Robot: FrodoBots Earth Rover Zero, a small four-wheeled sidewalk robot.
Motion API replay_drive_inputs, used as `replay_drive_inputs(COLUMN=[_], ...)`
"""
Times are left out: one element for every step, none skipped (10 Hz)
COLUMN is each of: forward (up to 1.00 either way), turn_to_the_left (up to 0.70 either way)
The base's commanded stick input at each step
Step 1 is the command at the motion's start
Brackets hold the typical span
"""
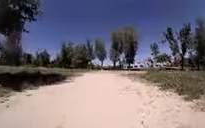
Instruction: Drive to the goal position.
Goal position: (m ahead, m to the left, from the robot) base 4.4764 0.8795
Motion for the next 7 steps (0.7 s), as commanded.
replay_drive_inputs(forward=[0.85,0.85,0.85,0.85,0.85,0.85,0.85], turn_to_the_left=[0.00,0.00,0.00,0.00,0.00,0.00,0.00])
